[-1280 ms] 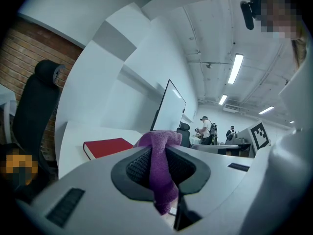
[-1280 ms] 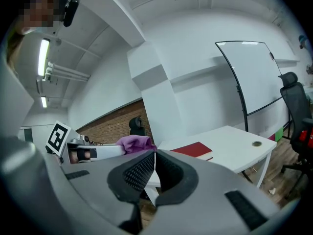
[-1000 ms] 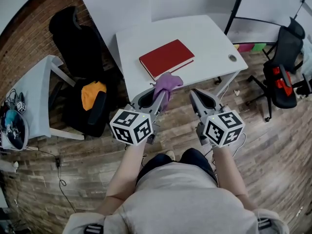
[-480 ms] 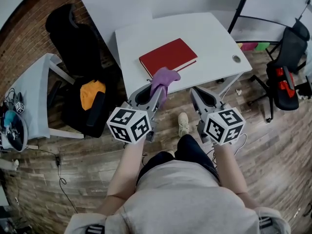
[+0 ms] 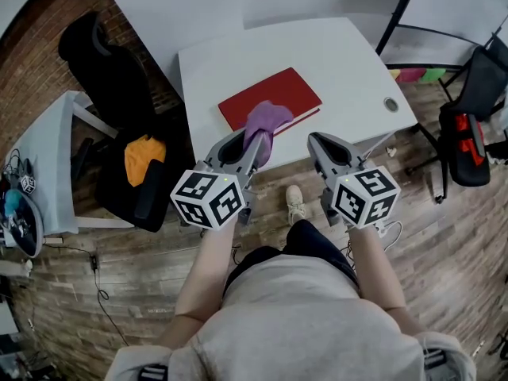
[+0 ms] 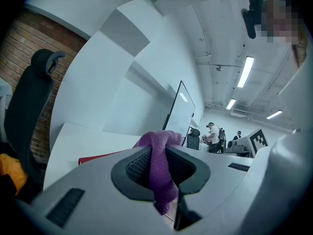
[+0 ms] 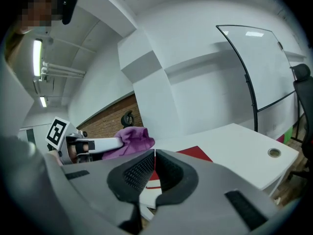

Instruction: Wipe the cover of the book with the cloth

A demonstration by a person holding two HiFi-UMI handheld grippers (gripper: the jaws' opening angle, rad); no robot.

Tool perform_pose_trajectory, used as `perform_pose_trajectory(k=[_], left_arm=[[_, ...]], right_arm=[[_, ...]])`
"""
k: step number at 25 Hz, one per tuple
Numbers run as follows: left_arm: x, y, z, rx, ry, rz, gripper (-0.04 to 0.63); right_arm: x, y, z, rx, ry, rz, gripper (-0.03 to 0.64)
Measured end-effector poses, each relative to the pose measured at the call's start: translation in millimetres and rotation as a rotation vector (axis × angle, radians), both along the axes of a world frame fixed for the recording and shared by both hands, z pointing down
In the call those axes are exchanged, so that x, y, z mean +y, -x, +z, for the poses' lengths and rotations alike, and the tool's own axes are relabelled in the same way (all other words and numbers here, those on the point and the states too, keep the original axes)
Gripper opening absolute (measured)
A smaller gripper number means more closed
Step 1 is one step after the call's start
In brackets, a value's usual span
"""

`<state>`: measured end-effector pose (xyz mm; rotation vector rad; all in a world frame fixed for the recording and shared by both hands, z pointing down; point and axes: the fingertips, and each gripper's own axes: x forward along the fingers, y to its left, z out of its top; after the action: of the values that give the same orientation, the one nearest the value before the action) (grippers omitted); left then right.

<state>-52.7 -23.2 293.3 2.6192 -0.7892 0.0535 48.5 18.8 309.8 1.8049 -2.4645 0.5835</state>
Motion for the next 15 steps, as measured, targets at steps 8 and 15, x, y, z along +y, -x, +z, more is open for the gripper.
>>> perform_pose_trajectory(k=[8, 15], left_arm=[[-57.5, -20.2, 1.9, -0.014, 0.001, -0.066, 0.08], [-96.8, -32.2, 4.8, -0.045, 0.015, -0.105, 0.08]], right_arm=[[-62.6, -27.3, 6.1, -0.007, 0.016, -0.04, 0.023], [-107.5, -40.2, 9.3, -0.02, 0.035, -0.092, 0.023]])
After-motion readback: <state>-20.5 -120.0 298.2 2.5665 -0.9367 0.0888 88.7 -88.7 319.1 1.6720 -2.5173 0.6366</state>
